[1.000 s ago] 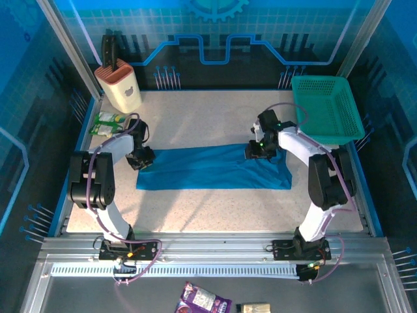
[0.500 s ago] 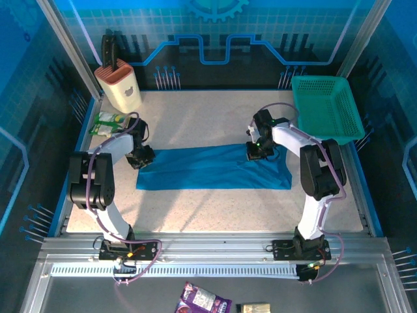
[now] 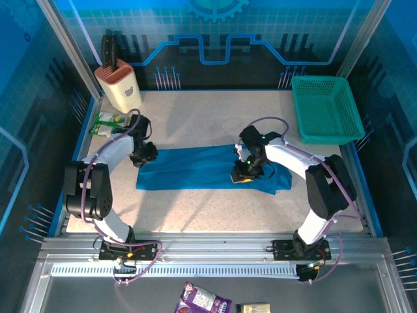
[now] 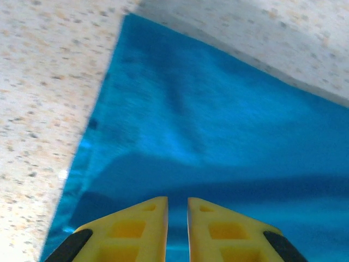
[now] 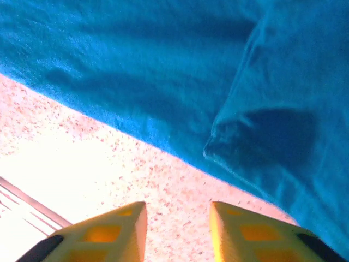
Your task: Fold the inside-out t-shirt
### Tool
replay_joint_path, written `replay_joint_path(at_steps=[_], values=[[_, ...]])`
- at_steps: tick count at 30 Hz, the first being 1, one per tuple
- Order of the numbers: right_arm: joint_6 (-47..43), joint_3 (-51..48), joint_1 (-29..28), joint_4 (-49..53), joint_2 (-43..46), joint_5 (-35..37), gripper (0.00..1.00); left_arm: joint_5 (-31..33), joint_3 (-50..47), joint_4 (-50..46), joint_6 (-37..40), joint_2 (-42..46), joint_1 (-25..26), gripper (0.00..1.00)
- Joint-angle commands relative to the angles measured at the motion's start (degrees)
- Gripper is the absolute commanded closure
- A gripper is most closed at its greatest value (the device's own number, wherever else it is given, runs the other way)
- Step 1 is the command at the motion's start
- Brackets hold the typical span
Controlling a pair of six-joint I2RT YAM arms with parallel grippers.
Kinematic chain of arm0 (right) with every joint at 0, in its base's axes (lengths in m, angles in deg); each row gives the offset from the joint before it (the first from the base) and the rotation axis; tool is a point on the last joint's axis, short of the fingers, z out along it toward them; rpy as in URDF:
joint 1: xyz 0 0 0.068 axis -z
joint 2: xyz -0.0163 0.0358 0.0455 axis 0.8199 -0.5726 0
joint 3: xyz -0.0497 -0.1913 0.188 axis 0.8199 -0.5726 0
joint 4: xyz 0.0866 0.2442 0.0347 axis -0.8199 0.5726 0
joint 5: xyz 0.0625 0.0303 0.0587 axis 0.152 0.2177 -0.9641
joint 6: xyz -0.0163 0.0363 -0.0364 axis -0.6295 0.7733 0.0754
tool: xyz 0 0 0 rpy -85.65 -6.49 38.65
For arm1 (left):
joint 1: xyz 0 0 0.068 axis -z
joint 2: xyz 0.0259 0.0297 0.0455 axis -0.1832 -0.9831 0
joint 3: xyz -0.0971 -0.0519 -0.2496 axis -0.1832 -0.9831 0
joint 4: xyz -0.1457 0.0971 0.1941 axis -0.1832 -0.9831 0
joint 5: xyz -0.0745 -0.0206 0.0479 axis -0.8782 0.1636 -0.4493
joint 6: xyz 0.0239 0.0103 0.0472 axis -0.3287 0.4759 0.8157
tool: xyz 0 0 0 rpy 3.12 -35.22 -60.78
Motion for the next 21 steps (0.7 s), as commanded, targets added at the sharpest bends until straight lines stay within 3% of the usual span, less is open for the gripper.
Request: replay_joint_path(at_steps=[1,6,11,16,21], values=[[2.4,-0.96,2.83,1.66,7.59,-3.07,0.56,-1.6,2.4,-2.55,-2.13,2.4,3.98,0.82],[4.83,-7.93,12.71,1.9,14.97,4.48,0.55,-4.66,3.58,-1.22,-5.88,3.17,12.83,0.8],[5.82,-17.13,22.42,-2.49,19.1,4.53,0.55,-11.36,6.11,4.62,-10.97,-0.54,24.78,0.78],[3.93,-18.02,25.54,-7.25,16.69,5.04,0.57,-16.34,13.38,9.01,-13.7,-10.31,33.76,0.76],[1.47,-16.22,25.77,-8.07,11.33,8.69,0.62,-17.4,22.24,7.18,-12.8,-20.24,38.44,0.76]])
